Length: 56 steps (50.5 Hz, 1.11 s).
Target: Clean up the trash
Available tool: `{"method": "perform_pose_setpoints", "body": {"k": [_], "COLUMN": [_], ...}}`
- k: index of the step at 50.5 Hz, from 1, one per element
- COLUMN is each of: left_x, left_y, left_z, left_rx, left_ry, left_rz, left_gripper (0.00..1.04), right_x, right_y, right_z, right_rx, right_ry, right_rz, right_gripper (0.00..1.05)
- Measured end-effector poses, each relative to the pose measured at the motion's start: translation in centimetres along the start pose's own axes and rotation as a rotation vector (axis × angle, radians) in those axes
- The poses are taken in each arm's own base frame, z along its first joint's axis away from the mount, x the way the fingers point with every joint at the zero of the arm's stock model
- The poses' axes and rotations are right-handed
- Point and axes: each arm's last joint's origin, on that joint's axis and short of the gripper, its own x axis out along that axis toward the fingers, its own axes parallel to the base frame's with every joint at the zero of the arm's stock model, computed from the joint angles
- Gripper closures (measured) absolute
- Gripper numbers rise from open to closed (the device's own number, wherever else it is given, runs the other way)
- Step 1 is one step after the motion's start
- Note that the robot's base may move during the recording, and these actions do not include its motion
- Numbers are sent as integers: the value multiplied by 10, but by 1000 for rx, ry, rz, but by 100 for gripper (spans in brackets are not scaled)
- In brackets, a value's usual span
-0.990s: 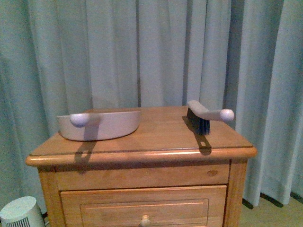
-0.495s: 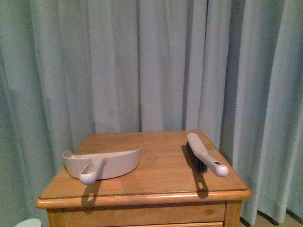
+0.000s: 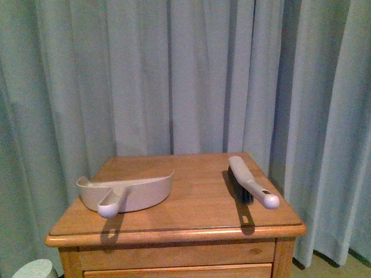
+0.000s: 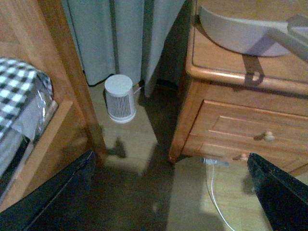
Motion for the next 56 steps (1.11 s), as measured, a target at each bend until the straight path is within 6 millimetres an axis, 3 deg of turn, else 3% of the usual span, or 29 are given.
{"method": "perform_pose_setpoints", "body": {"k": [9, 11, 19, 28, 40, 48, 56], "left_x": [35, 49, 75, 97, 136, 167, 180], "left_y": [-5, -14, -47, -93, -147, -164, -179], "left_z": [61, 82, 130, 166, 171, 158, 143], "left_rx": [58, 74, 128, 201, 238, 237, 241], "left_ry": [35, 69, 123, 166, 248, 318, 370], "left_rz": [-14, -36, -95, -147, -165, -119, -103], "left_gripper": [8, 8, 8, 8, 8, 8, 8], "right_x": [0, 0, 0, 0, 0, 0, 0], "right_y": [0, 0, 0, 0, 0, 0, 0], "right_z": [0, 0, 0, 0, 0, 0, 0], "right_rx": [0, 0, 0, 0, 0, 0, 0], "right_ry": [0, 0, 0, 0, 0, 0, 0], "right_rz": [0, 0, 0, 0, 0, 0, 0], "right_gripper": [7, 7, 7, 7, 7, 7, 7]}}
